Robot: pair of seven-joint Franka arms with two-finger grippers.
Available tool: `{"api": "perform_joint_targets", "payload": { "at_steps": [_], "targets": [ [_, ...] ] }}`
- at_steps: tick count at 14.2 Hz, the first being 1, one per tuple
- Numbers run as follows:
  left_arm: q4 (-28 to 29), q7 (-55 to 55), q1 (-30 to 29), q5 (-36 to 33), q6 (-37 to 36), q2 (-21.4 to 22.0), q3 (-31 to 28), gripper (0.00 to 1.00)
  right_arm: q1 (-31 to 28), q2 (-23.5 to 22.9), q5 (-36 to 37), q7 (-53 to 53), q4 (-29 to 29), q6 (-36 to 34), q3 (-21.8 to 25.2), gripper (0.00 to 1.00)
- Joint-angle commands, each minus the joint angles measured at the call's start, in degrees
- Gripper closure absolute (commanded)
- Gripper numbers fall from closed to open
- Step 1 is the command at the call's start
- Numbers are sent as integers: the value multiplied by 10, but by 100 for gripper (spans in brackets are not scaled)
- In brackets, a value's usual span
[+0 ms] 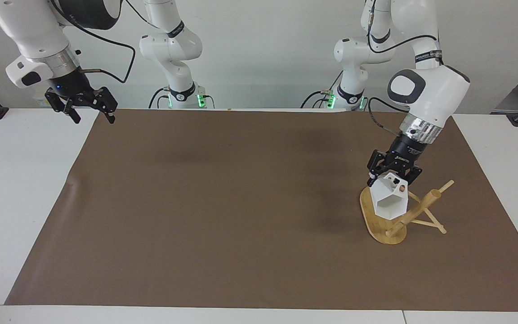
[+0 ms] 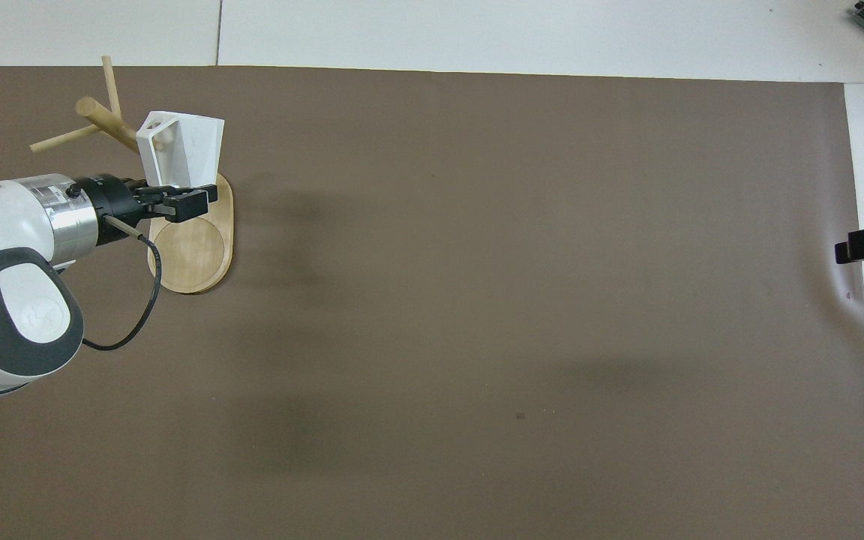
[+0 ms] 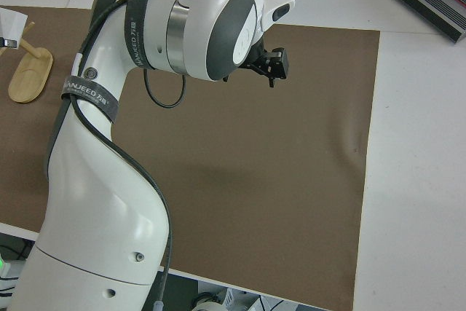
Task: Hang cup on rack
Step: 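Lower the cup onto a mug tree peg with the left gripper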
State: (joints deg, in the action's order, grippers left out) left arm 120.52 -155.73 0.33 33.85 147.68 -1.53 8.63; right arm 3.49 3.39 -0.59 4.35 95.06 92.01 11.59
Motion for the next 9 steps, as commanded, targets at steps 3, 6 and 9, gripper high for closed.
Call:
{"api": "perform_joint_targets", "payload": {
  "at_steps": [3,6,9],
  "targets": [
    [11,-77,-13,4,23,0,3,100,6,26,3,-41,20,-15,-5,0],
    [16,-92,-12,4,23,0,3,100,6,26,3,-25,20,-10,-5,0],
    [26,-107,-8,4,38,1,3,100,6,25,3,-27,21,-9,-5,0]
  ]
}}
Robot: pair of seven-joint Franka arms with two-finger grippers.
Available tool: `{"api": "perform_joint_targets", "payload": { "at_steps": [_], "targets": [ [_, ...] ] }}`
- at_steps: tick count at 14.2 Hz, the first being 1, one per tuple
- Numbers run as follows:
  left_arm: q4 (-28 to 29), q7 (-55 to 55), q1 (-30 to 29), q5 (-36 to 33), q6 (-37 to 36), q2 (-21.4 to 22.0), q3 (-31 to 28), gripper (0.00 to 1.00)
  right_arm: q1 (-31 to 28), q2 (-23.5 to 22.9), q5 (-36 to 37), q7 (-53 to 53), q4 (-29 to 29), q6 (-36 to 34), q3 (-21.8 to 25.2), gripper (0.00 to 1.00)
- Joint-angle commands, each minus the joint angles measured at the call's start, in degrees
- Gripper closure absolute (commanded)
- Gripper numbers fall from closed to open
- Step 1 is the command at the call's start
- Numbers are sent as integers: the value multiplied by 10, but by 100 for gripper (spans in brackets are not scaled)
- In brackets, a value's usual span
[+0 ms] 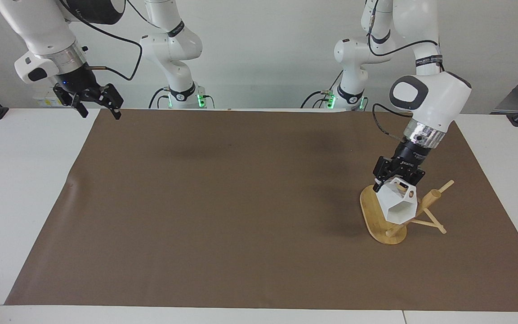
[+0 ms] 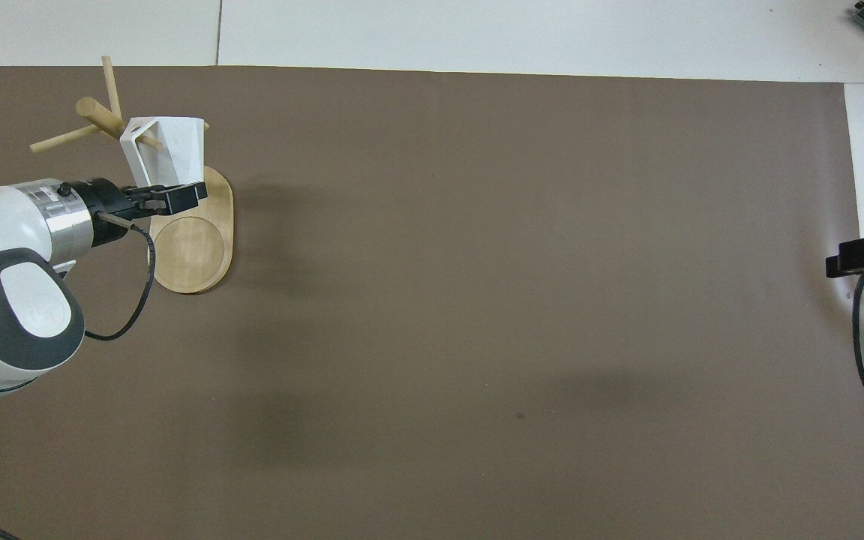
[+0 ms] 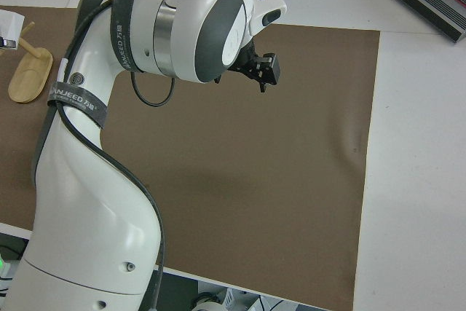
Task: Hang cup on rack
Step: 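Lower the cup onto a mug tree peg with the left gripper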
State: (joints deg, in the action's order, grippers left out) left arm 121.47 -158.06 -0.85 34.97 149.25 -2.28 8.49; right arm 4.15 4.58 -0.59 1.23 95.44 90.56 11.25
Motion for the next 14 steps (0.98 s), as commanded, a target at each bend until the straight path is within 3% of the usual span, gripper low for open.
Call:
{"api": "perform_joint_targets", "payload": {
  "at_steps": [1,6,7,14],
  "targets": [
    [18,-88,3,-7,27,9,5,100,0,14,4,3,18,9,-2,0],
    [18,-97,0,-8,30,9,5,99,1,18,23,-1,47,79,-1,0],
    [18,-92,0,-8,29,9,5,1,1,19,24,-1,48,91,-1,0],
    [13,-86,-3,-9,16,14,4,0,0,29,24,-40,71,101,-1,0]
  ]
}}
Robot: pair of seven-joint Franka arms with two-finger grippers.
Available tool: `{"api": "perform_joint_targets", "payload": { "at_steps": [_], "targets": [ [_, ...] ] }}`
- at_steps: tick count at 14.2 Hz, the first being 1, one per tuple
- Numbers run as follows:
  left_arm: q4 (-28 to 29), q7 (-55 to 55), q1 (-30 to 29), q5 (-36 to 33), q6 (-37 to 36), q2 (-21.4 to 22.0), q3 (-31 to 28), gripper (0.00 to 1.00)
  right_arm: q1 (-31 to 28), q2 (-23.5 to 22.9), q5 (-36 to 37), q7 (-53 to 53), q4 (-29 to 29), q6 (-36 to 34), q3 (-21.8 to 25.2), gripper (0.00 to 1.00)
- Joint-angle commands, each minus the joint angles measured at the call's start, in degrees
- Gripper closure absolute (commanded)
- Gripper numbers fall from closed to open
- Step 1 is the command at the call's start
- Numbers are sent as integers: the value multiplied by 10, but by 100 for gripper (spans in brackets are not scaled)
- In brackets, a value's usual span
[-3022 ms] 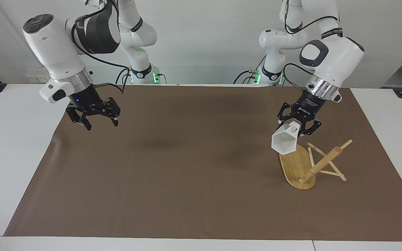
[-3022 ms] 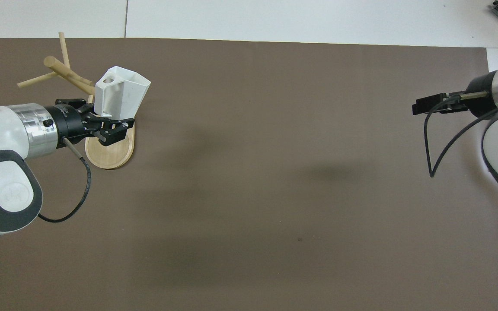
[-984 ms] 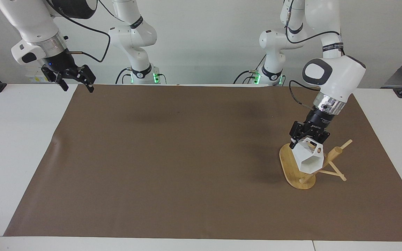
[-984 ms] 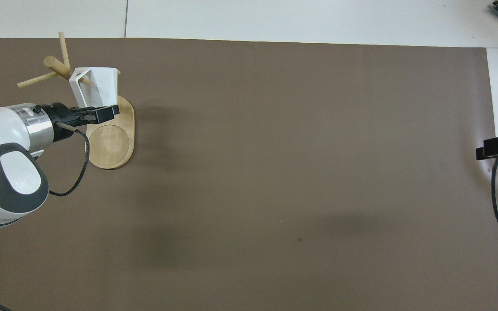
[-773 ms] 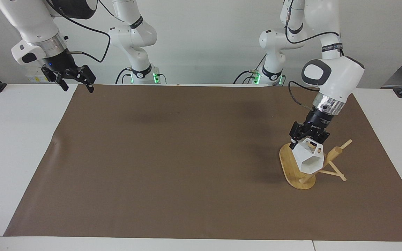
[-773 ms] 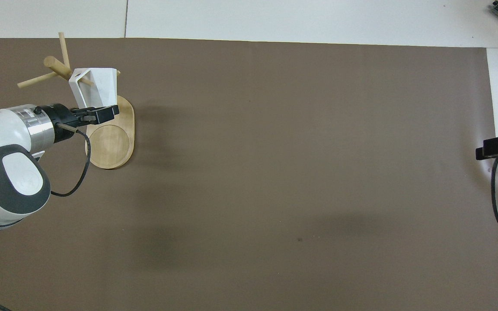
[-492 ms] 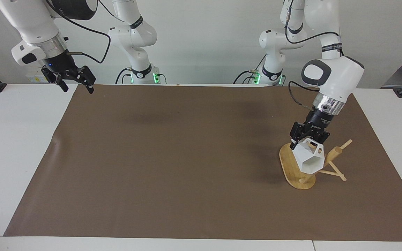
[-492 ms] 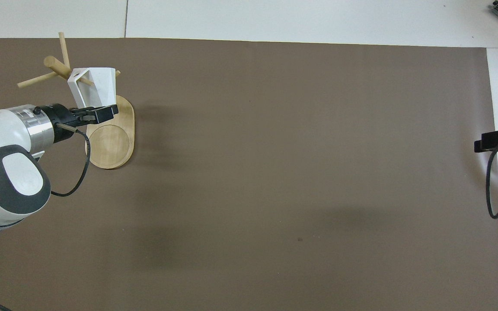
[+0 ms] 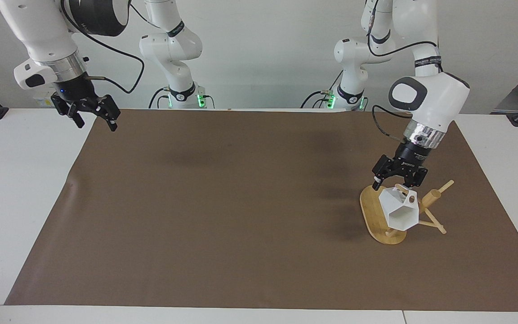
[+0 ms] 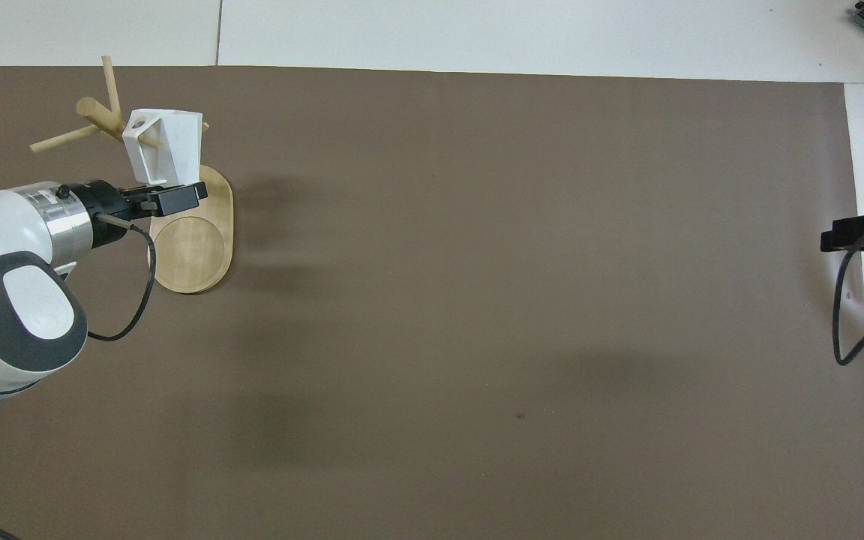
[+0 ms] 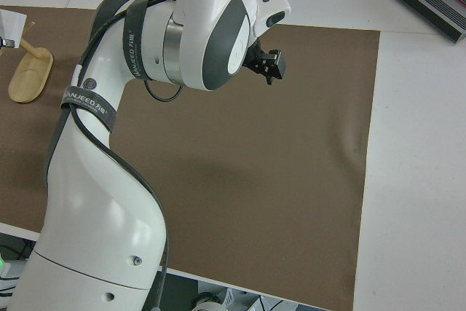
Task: Hang cup on rack
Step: 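Lower the cup onto a mug tree peg with the left gripper, then open the left gripper and pull it back from the hung cup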
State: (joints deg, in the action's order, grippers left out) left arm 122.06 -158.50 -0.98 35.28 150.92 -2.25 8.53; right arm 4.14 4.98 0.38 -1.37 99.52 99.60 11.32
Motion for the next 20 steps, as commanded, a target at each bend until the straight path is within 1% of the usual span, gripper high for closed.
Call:
{"api": "perform_joint_targets", "payload": {
  "at_steps": [1,4,6,10,12,13,14,16,20],
  "targets": [
    [7,-82,-3,-12,-11,16,2,0,0,25,15,-10,30,9,-2,0],
    [7,-82,-10,-38,-40,33,2,0,0,25,14,22,30,7,0,0],
    [5,-82,-23,-65,-64,47,1,0,0,26,11,22,30,5,1,0],
    [3,-81,-23,-117,-107,74,1,0,0,25,5,20,26,1,0,0],
    [-8,-62,-22,-154,-117,74,3,0,1,25,3,23,25,-5,0,0],
    [-15,-45,-23,-158,-133,75,2,0,1,25,3,23,25,-5,0,0],
    [-21,-9,-29,-158,-149,77,1,0,0,25,3,23,25,-5,0,0],
    [-41,111,-32,-159,-198,81,2,0,0,25,3,23,25,-5,0,0],
    [-42,385,-24,-159,-300,122,4,0,0,25,3,23,25,-5,0,0]
  ]
}}
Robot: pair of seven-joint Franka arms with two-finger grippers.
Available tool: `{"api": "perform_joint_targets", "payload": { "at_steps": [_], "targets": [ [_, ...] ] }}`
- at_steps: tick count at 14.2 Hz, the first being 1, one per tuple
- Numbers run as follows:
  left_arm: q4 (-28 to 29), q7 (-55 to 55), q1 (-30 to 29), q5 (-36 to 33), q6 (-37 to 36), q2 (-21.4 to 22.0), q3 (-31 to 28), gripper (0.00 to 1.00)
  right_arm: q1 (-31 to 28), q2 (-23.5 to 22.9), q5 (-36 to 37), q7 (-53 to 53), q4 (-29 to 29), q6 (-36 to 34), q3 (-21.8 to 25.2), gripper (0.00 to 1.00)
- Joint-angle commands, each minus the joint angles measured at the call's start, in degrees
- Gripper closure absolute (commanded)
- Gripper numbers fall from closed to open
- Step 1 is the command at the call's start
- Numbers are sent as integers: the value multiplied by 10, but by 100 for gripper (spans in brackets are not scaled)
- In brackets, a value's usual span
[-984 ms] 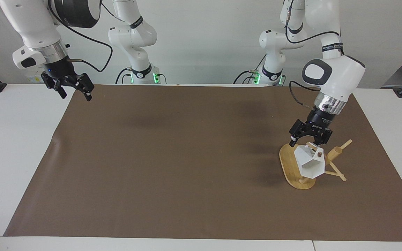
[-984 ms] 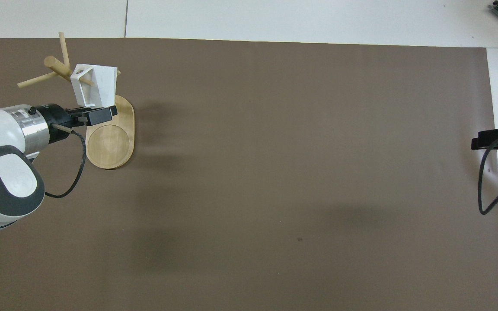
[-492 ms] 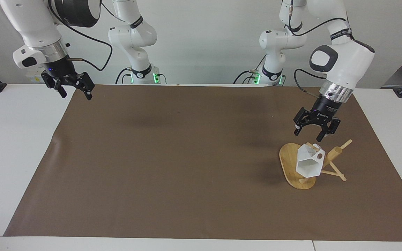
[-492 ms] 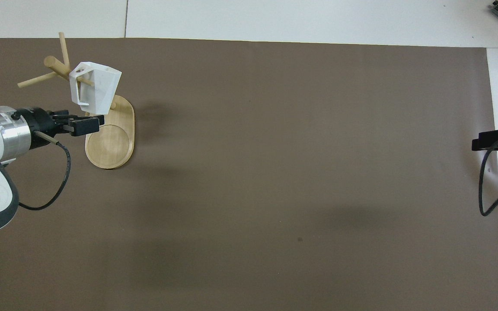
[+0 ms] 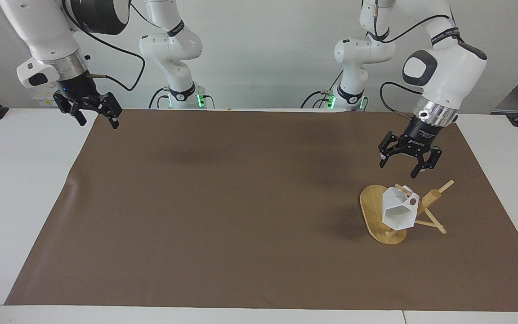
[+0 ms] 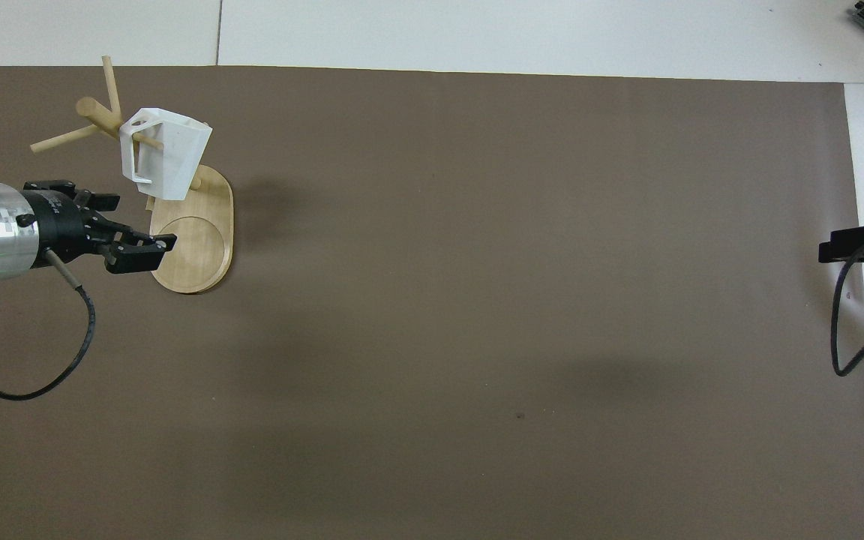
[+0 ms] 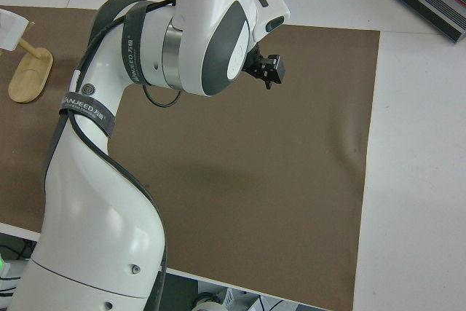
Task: Hang cup on rack
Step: 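Open the left gripper and pull it back from the hung cup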
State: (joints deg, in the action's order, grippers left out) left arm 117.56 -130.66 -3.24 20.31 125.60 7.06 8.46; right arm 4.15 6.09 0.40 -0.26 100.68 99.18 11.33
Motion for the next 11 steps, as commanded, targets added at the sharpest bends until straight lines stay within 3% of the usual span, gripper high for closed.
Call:
{"api": "perform_joint_targets", "payload": {
  "at_steps": [1,9,11],
  "targets": [
    [3,164,-1,-9,-70,36,7,0,0,14,3,12,14,-1,0,0],
    [-25,539,-11,-10,-196,43,2,0,0,14,3,12,14,-1,0,0],
    [-35,657,-11,-41,-209,41,3,0,0,14,3,12,14,-1,0,0]
  ]
}}
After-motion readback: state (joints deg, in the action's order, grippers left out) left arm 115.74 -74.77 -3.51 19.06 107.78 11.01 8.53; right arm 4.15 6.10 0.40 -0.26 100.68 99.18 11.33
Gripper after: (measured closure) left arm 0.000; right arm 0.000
